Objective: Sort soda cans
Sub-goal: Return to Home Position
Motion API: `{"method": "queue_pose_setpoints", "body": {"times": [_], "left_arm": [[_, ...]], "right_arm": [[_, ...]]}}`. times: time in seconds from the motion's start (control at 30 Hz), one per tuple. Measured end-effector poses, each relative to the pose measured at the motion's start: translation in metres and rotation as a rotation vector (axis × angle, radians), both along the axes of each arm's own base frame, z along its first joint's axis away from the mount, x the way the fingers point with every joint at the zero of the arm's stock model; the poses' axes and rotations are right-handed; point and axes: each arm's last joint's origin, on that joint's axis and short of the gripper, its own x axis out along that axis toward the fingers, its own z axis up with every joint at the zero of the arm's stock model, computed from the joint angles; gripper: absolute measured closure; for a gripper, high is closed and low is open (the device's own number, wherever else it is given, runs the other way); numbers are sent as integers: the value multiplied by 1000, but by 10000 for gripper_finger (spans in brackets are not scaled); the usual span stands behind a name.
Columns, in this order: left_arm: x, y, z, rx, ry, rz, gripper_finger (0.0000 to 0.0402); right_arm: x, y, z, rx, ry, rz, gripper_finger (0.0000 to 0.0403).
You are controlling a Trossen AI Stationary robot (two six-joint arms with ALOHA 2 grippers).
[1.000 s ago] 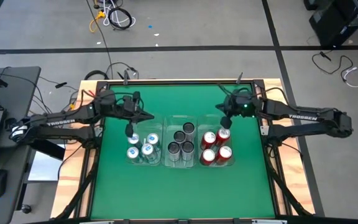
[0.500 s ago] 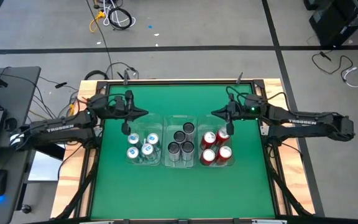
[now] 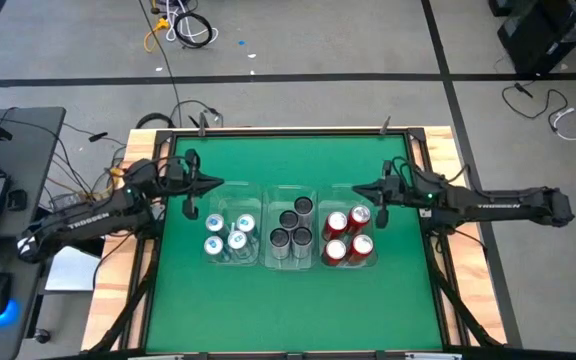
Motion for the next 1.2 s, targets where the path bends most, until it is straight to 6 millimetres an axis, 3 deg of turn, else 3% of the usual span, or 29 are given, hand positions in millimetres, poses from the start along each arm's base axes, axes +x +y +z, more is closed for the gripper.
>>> {"method": "queue_pose_setpoints", "body": {"times": [0.4,0.8,0.9,1.2], "left_arm": [[-23,-6,-1,-3,13,58,402],[-40,-15,-3,16,-17,82,402],[-41,-15,-9,15,-19,92,402],[-35,-10,-41,-19,-108,112,402]], "right_arm": [[-24,15,-12,9,-98,8,403],[-48,23,-37,119,-6,40,403],[-52,23,-30,87,-52,36,403],[-51,23,-34,63,-34,37,403]]}}
